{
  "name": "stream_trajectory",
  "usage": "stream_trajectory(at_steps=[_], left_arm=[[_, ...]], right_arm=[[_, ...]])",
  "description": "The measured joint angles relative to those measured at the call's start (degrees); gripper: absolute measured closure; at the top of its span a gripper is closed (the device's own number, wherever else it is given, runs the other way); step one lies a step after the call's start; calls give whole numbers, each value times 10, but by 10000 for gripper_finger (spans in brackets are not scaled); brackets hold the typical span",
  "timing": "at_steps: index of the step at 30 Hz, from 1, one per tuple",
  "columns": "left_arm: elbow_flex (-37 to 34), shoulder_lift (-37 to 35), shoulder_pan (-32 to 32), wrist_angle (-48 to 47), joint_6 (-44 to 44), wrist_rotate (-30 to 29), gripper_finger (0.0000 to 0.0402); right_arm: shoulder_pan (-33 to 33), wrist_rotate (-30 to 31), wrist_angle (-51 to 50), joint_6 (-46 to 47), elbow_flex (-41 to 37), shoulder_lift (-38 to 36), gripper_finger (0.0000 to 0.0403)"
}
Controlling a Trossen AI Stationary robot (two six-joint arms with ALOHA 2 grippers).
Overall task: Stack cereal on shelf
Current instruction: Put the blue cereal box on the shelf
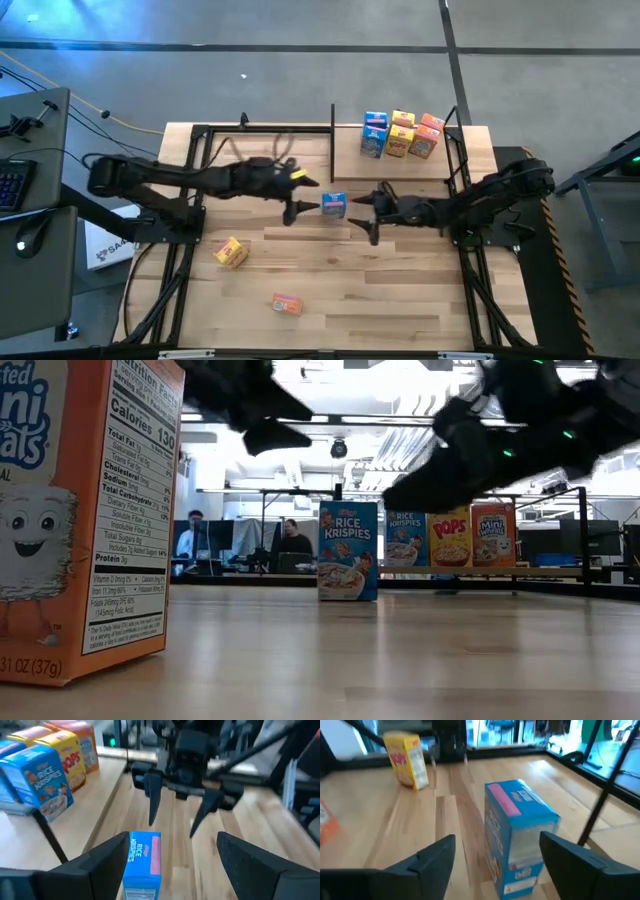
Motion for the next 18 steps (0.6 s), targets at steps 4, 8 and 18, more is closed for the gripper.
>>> stream_trajectory(at_steps=[4, 8, 18], left_arm=[[-99, -44, 0, 118, -37, -6, 112], [-167, -74, 0, 181, -54, -32, 113], [-225, -88, 0, 249, -64, -39, 113]], right_arm=[[-6, -4, -186, -21, 106, 0, 114], [-12, -6, -409, -37, 231, 0, 114], [-53, -39, -648, -24, 414, 21, 114]])
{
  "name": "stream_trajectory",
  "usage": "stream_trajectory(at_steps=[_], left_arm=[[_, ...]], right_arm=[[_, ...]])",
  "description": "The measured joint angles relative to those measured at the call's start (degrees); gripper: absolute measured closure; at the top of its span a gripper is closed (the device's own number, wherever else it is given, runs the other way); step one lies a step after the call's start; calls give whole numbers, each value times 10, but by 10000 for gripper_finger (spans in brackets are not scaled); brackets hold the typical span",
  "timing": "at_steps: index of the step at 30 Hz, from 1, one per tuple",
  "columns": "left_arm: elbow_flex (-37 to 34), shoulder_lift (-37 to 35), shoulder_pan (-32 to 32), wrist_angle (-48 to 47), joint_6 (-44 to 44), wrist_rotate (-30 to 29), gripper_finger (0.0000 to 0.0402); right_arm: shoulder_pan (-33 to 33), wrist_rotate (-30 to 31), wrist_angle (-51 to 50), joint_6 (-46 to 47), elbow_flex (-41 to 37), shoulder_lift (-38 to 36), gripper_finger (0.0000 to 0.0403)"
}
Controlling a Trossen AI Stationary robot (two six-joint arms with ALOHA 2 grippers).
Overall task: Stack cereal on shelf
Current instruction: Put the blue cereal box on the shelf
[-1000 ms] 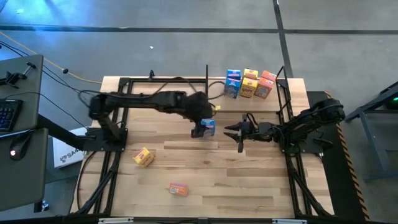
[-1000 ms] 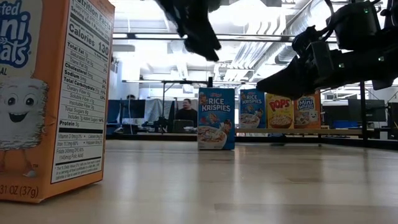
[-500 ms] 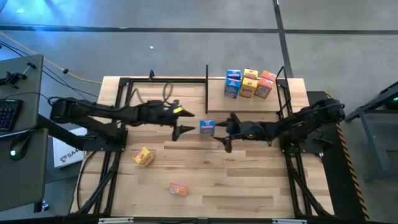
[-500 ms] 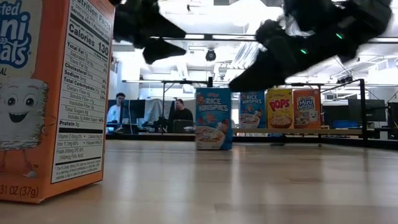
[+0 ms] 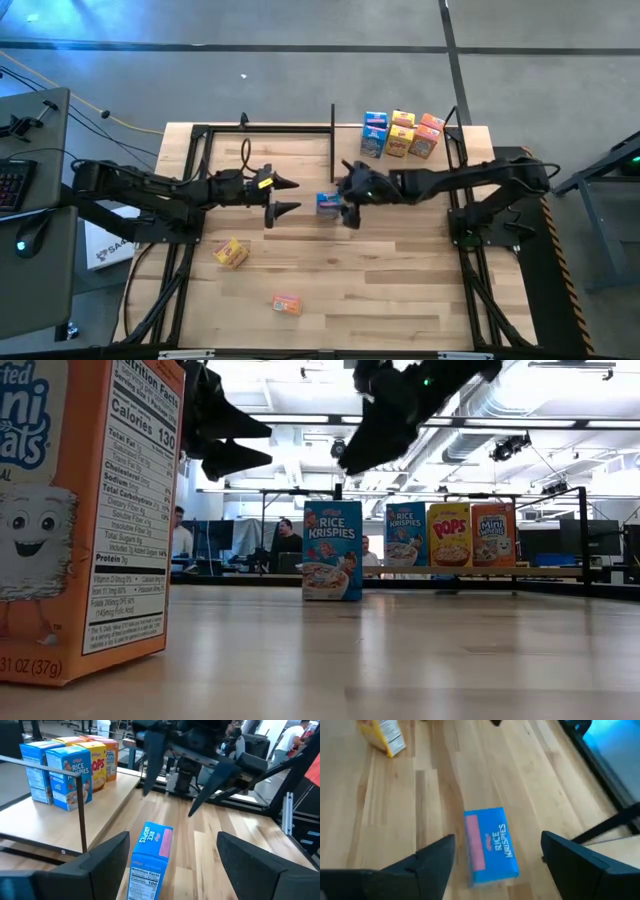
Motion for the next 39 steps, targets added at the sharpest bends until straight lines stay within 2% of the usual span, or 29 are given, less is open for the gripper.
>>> stream_trajectory(at_steps=[6, 13, 26, 39], left_arm=[[0, 4, 0, -1, 4, -10, 113], [0, 4, 0, -2, 12, -10, 113], [0, 4, 0, -5, 21, -10, 113], [0, 4, 0, -5, 21, -10, 113]], right_arm=[[-21, -51, -7, -11, 15, 51, 114], [-33, -67, -11, -17, 23, 78, 126], [-38, -81, -30, 21, 23, 78, 239], [-38, -93, -41, 21, 22, 63, 247]])
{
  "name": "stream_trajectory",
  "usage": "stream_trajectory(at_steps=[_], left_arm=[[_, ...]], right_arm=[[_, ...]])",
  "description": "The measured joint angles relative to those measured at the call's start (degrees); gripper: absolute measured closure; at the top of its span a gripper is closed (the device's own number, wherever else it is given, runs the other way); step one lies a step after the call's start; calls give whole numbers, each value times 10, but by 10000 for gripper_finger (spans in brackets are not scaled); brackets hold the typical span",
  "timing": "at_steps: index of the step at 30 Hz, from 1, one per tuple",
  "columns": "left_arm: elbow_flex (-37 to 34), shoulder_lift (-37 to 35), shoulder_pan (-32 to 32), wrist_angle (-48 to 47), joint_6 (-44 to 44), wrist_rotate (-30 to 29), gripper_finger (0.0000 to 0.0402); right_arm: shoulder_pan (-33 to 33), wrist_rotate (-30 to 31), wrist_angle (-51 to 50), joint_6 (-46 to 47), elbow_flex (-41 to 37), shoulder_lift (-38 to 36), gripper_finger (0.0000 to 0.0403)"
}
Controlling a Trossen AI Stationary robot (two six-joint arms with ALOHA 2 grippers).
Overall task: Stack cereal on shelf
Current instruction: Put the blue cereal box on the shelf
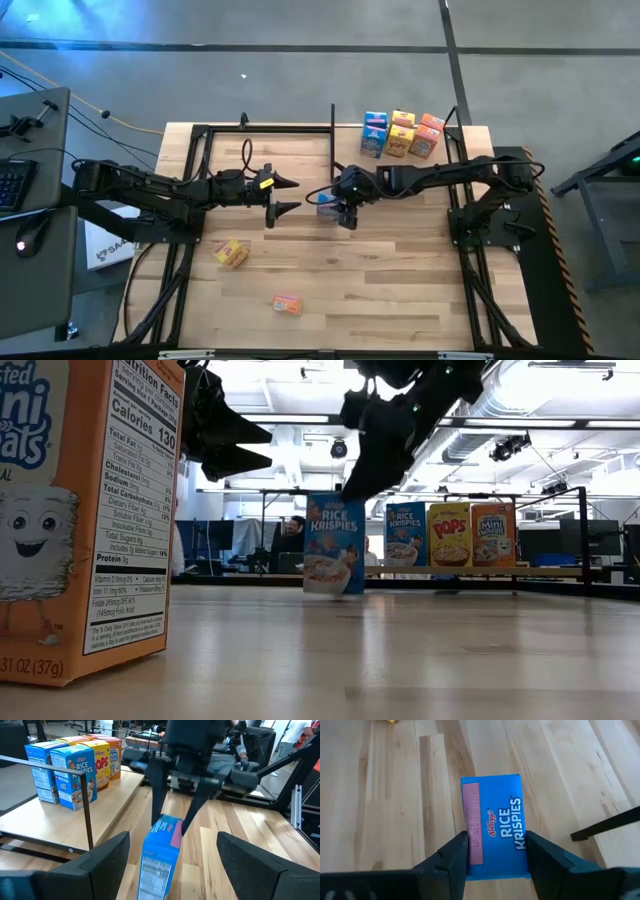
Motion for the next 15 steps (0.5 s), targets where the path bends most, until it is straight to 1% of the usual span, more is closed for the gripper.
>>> stream_trajectory(at_steps=[4, 8, 12, 15], left_arm=[[0, 0, 0, -1, 2, 0, 113], [0, 0, 0, -8, 4, 0, 113], [0, 0, 0, -9, 4, 0, 113], [0, 0, 0, -8, 4, 0, 113]], right_arm=[[1, 0, -18, -1, 0, -26, 247], [1, 2, -47, -12, 0, -72, 247], [-9, 53, -124, -36, 0, -128, 247], [-34, 80, -187, -62, 0, -169, 248]])
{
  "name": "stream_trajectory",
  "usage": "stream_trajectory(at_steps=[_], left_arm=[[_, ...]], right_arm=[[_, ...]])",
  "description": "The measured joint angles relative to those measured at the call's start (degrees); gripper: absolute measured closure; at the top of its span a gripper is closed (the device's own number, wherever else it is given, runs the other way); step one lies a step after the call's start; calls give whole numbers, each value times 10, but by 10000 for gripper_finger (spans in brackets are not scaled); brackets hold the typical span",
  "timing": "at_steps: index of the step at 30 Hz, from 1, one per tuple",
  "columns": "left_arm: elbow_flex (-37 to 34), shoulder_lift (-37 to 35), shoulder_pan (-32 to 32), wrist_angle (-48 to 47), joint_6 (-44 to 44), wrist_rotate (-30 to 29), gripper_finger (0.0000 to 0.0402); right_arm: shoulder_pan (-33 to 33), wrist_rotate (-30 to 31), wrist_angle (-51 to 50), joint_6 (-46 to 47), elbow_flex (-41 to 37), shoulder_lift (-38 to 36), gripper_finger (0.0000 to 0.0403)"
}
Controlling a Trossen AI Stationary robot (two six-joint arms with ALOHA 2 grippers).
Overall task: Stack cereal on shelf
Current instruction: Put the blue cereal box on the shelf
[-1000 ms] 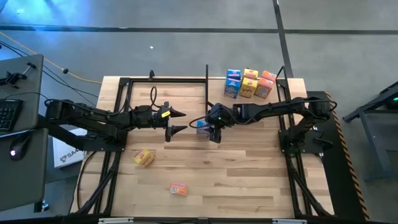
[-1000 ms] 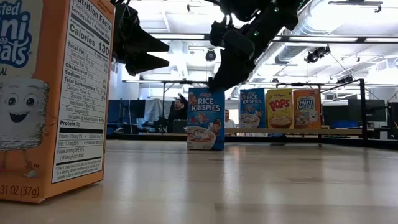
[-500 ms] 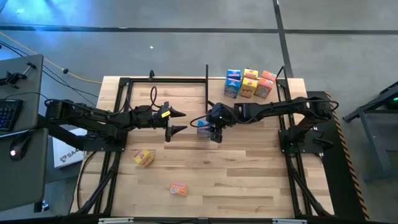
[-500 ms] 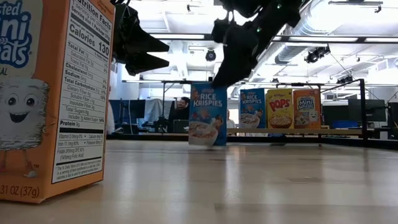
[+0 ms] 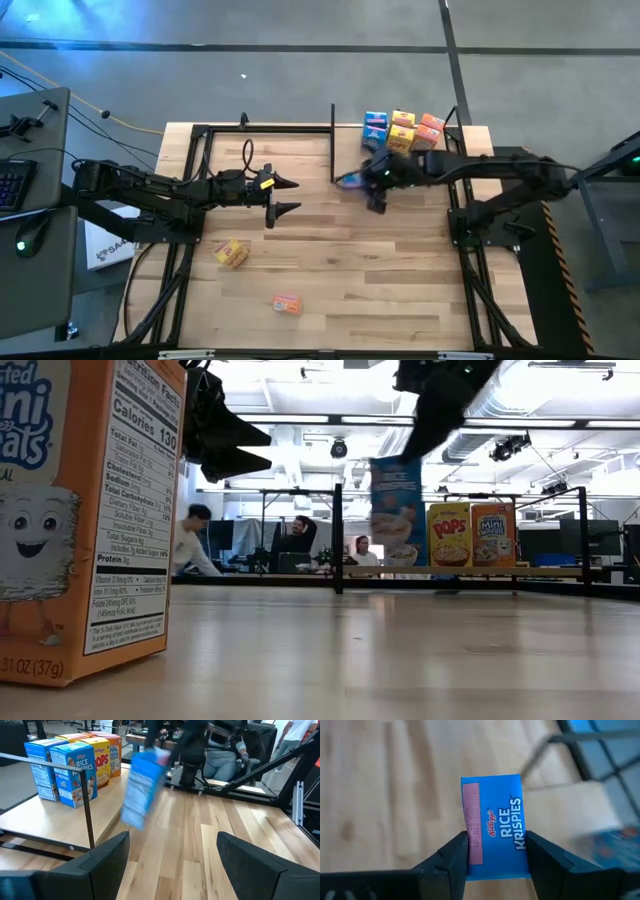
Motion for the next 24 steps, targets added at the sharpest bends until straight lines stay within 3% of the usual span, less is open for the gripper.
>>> stream_trajectory(at_steps=[5, 13, 24], left_arm=[[0, 0, 0, 3, 0, 0, 113], [0, 0, 0, 3, 0, 0, 113], [0, 0, 0, 1, -24, 17, 113]], right_arm=[[-73, 7, -37, -66, 0, -31, 248], [-174, -41, -30, -146, 0, -1, 248], [-207, -51, 9, -134, 0, 28, 247]])
